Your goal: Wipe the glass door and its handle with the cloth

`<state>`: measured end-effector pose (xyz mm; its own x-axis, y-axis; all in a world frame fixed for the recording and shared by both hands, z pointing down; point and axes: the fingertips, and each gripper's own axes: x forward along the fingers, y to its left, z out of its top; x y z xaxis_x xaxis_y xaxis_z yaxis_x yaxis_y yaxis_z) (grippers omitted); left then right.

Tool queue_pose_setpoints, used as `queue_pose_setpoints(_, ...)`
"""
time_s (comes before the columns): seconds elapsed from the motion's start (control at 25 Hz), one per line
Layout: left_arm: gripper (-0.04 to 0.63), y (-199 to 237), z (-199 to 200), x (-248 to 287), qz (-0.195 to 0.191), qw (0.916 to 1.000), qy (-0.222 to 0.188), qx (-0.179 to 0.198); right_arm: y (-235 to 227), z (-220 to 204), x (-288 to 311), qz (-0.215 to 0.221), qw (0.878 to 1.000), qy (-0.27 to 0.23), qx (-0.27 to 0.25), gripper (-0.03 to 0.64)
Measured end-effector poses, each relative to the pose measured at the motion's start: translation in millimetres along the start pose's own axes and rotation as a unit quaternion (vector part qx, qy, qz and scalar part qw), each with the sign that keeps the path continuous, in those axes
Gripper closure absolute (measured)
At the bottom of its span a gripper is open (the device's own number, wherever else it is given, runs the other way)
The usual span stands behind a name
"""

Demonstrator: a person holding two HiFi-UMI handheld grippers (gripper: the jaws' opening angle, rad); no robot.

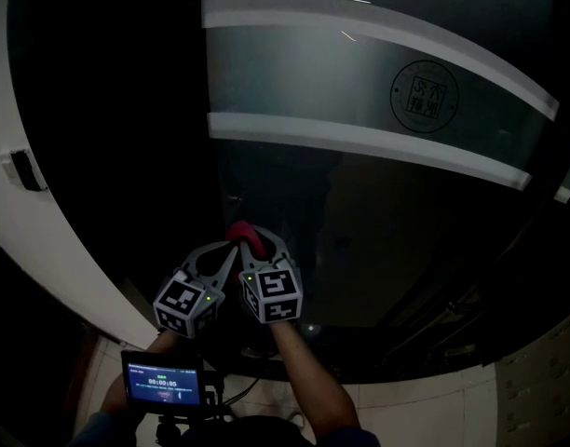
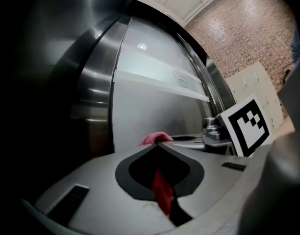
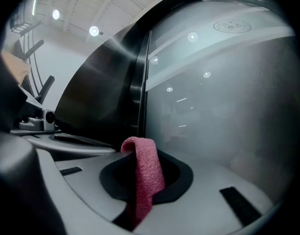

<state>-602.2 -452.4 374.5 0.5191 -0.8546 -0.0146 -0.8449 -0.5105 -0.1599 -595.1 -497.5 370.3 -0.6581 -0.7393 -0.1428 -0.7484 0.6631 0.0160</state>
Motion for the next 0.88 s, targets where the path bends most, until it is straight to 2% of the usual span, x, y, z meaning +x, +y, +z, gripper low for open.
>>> queue_pose_setpoints(0.08, 0.584, -2.7, 5.1, 1.6, -0.003, 1.0, -0.005, -0.004, -2.6, 5.5, -2.8, -0.002, 1.0, -0.004, -0.002, 0.591)
queue_pose_setpoints(0.16, 0.584, -6.1, 17.8, 3.2, -0.005, 0.9995, -0.017, -0.025, -5.9, 18.6, -8.0, -0.004, 1.0, -0.01, -0.006, 0.591)
queue_pose_setpoints(0.28, 0.584, -14.8, 66.8, 8.2, -0.019, 0.9977, -0.051, -0.041, -17.1, 68.2, -17.0, -0.011, 0.999, -0.036, -0.014, 0.591)
queue_pose_setpoints(0.48, 0.584, -35.4, 187.8, 19.9, -0.074, 0.9888, -0.129, -0.011, -41.5, 202.7, -33.2, -0.006, 0.993, -0.106, -0.056, 0.591)
queue_pose_setpoints(0.64, 0.584, -48.4, 268.0, 27.8, -0.091, 0.9793, -0.18, 0.016, -56.9, 300.2, -40.2, -0.011, 0.982, -0.149, -0.117, 0.591)
queue_pose_setpoints(0.76, 0.584, -51.9, 313.2, 35.1, -0.098, 0.9738, -0.203, 0.03, -67.0, 356.1, -37.1, -0.02, 0.974, -0.164, -0.154, 0.591)
queue_pose_setpoints(0.88, 0.584, -46.3, 338.8, 42.6, -0.09, 0.9733, -0.204, 0.055, -73.3, 396.0, -33.1, -0.02, 0.97, -0.17, -0.171, 0.591)
